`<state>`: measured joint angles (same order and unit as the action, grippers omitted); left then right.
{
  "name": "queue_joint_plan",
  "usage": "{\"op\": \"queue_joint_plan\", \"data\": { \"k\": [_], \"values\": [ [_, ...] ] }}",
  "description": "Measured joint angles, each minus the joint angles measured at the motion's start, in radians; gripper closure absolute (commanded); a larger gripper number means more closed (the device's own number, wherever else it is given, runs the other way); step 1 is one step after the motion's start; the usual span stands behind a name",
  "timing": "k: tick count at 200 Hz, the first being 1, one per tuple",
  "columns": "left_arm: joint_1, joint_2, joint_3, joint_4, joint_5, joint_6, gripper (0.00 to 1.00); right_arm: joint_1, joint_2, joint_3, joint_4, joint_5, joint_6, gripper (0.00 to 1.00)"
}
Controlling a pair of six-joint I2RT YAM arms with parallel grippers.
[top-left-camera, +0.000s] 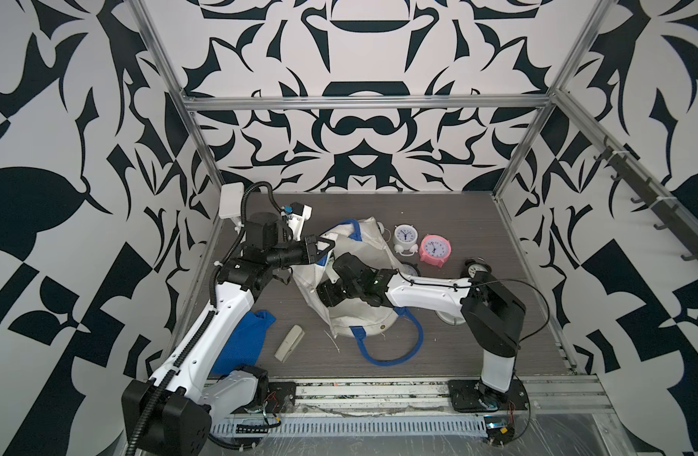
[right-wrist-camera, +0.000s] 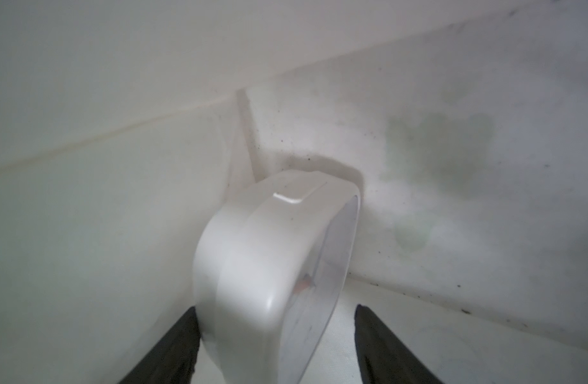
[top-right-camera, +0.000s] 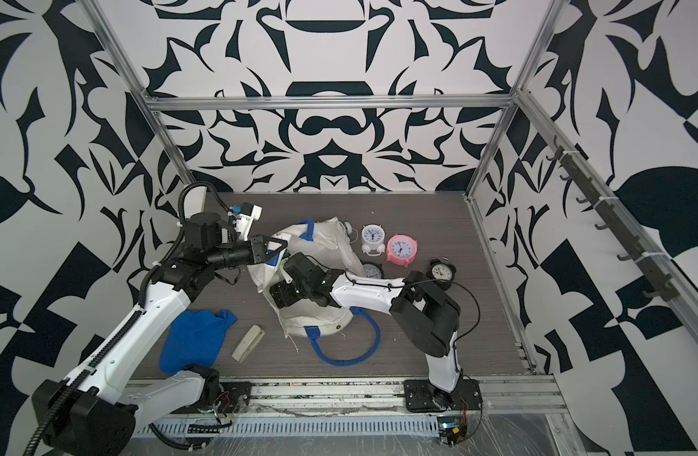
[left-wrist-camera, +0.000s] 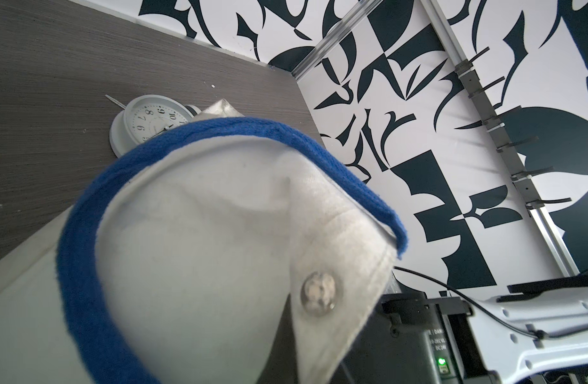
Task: Take the alarm clock out of the canvas bag
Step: Pick up the alarm from the canvas bag.
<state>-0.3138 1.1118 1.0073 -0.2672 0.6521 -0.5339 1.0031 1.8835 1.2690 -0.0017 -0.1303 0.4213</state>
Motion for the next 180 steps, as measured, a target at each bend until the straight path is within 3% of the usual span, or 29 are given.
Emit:
{"op": "queue_joint_plan", "data": {
  "k": [86, 142, 180],
  "values": [
    [0.0, 0.0, 0.0, 0.001, 0.0, -0.003, 1.0, 0.001, 0.0, 0.024, -0.061, 0.024, 0.0, 0.36],
    [0.0, 0.0, 0.0, 0.001, -0.001, -0.013, 1.0, 0.001, 0.0, 0.024, -0.061, 0.011, 0.0, 0.54],
    [0.0, 0.0, 0.0, -0.003, -0.035, -0.016, 1.0, 0.001, -0.002, 0.024, -0.062, -0.005, -0.006, 0.56]
  ]
}}
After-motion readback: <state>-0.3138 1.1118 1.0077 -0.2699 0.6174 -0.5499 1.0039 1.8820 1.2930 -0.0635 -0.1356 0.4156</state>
